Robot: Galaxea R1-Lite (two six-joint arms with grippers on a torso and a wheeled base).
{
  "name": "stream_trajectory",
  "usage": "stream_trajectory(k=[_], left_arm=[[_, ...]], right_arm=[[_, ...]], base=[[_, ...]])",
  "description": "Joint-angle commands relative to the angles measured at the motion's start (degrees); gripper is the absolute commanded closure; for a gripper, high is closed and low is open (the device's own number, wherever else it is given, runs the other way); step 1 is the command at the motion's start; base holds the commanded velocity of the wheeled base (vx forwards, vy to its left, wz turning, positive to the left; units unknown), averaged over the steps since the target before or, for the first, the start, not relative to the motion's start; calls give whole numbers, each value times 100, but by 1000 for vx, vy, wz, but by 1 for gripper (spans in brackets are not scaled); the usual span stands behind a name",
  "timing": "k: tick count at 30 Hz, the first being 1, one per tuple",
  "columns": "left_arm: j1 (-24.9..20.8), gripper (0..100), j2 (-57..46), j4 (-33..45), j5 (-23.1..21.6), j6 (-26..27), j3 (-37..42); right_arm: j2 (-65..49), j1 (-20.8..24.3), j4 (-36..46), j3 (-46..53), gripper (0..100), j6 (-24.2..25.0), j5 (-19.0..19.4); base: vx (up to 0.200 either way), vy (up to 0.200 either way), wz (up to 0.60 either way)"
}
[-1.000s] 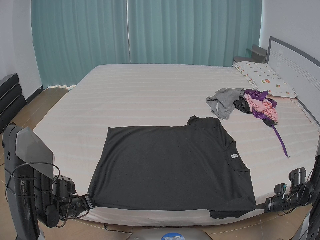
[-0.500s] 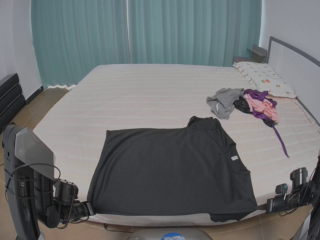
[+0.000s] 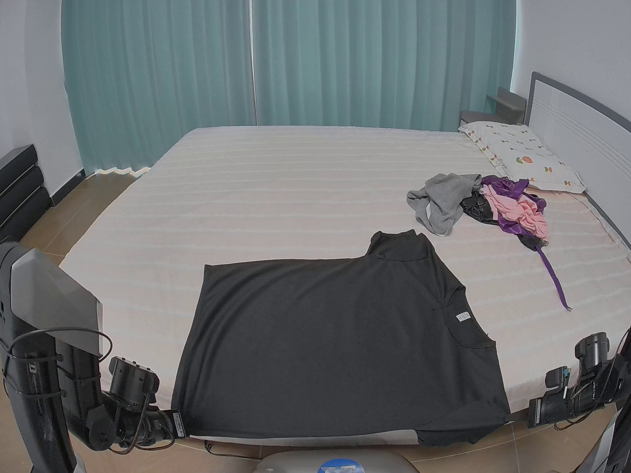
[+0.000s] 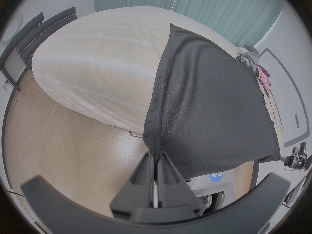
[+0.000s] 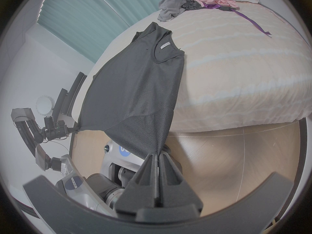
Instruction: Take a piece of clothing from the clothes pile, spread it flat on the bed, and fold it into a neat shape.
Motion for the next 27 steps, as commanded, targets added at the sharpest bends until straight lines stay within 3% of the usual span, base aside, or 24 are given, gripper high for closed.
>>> stream_trajectory(k=[1, 17, 27], left_arm=[[-9, 100, -222, 138, -3, 54, 99], [-343, 100, -899, 1325, -3, 159, 99], [-255, 100, -1277, 1017, -3, 142, 55]], right_arm=[[-376, -2, 237, 101, 100, -65, -3], [-948, 6, 888, 101, 100, -162, -29], [-1150, 6, 835, 57, 100, -215, -3]], base=[[0, 0, 0], [0, 0, 0], [0, 0, 0]])
